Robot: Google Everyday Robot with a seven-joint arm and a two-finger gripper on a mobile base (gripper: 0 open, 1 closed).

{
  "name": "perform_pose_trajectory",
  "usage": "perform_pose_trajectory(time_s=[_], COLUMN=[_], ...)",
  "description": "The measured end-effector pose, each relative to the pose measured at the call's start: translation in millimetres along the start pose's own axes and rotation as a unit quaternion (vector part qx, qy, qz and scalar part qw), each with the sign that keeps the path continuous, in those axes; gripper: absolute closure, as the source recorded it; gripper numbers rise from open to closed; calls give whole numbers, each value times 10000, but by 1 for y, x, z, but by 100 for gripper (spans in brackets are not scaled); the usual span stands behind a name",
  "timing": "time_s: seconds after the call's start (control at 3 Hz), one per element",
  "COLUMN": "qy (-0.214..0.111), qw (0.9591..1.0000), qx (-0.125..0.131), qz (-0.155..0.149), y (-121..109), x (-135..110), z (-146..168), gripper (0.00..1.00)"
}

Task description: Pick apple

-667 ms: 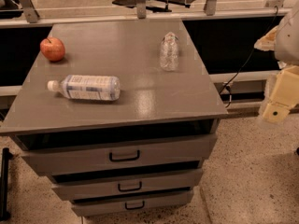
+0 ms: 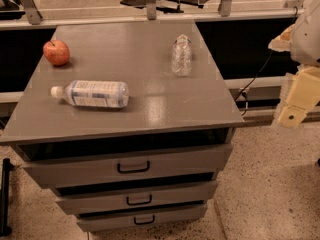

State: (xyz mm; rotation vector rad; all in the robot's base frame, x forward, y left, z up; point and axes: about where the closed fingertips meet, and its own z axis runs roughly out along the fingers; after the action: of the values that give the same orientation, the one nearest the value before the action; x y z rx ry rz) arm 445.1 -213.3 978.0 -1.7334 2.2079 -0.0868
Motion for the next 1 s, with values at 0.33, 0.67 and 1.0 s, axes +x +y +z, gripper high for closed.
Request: perform_pose_trajectory(time_s=[0.33,0.67,1.0], qy=[-577,-1374,-2035], qw=[9980,9897,9781], qx=[-11,-53,-100], qz=[-253,-406,-424], y=[-27,-59,-78], x=[-43,-112,-194], z=[16,30,37], gripper=[0,0,0])
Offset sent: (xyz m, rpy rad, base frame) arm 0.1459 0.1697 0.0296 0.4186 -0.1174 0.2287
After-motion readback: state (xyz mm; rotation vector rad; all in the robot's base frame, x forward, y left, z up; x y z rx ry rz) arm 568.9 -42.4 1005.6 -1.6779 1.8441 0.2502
